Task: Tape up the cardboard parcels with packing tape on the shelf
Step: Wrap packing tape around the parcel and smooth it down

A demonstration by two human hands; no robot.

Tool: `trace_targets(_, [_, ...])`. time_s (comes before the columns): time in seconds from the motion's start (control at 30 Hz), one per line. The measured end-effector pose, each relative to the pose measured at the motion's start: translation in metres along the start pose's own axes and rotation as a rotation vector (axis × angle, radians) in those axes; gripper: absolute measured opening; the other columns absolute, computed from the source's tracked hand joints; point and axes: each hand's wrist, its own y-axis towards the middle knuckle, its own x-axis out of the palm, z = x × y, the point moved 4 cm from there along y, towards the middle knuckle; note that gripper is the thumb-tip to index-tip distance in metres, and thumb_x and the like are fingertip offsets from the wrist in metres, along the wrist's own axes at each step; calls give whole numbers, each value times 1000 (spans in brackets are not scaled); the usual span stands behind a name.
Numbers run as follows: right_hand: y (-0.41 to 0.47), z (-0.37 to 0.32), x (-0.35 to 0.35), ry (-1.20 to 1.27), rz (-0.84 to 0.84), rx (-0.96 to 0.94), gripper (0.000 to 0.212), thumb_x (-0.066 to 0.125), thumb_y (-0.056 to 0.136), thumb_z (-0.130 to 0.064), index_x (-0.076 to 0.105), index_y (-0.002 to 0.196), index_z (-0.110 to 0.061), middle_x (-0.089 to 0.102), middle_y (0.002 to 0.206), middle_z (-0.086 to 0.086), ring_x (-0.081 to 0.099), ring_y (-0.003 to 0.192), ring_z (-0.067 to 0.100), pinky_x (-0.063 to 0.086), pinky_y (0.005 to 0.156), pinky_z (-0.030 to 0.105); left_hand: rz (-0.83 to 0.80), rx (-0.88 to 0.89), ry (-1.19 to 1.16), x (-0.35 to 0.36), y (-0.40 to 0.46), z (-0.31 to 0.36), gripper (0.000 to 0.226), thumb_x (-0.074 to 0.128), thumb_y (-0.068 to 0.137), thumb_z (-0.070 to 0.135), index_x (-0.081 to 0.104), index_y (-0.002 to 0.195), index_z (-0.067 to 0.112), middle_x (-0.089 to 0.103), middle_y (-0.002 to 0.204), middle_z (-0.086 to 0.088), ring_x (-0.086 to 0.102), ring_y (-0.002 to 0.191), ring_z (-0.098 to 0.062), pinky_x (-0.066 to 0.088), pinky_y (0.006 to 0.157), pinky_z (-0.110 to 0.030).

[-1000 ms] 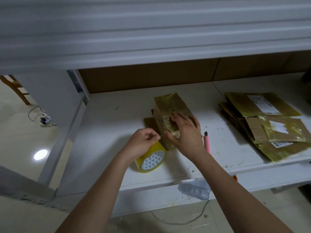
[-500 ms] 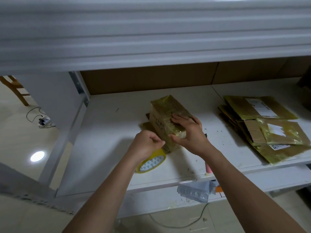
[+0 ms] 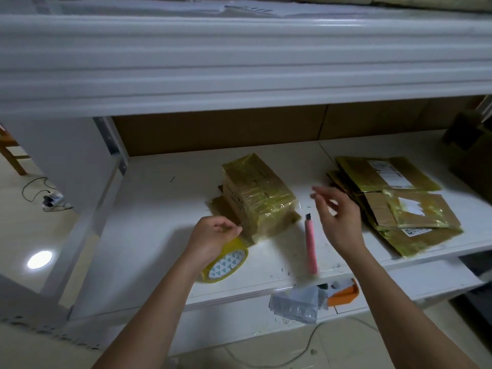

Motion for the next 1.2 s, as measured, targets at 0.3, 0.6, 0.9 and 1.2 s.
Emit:
trace_targets(0.3, [-43, 52, 16, -912, -446, -436, 41, 92, 47, -14, 77, 82, -30, 58, 66, -5, 57, 60, 16, 41, 45, 24, 15, -23, -61, -1, -2, -4, 12, 80, 80, 27, 72, 72, 23, 68, 65, 10, 65, 66, -9, 44, 62, -22])
trace_targets(0.6, [-52, -5, -5, -110, 52, -216, 15, 57, 84, -29, 51, 83, -15, 52, 76, -4, 54, 69, 16, 43, 59, 24, 43, -7, -50, -1, -5, 0, 15, 74, 86, 26, 69, 72, 26, 67, 75, 8, 63, 74, -9, 43, 61, -20])
trace_targets(0.9, [-42, -73, 52, 14, -205, -487, 24, 72, 86, -26, 71, 100, -7, 70, 90, 1, 61, 82, 7, 47, 77, 16, 18, 11, -43, -1, -5, 1, 17, 69, 91, 23, 69, 73, 25, 69, 72, 9, 65, 66, -6, 48, 64, -20])
trace_targets(1.2, [-37, -58, 70, 30, -360, -364, 22, 61, 82, -26, 61, 73, -6, 56, 65, -4, 53, 60, 5, 50, 94, 35, 2, 7, -74, -1, -1, -1, 18, 68, 91, 23, 70, 73, 24, 68, 68, 14, 62, 60, 2, 47, 57, -9])
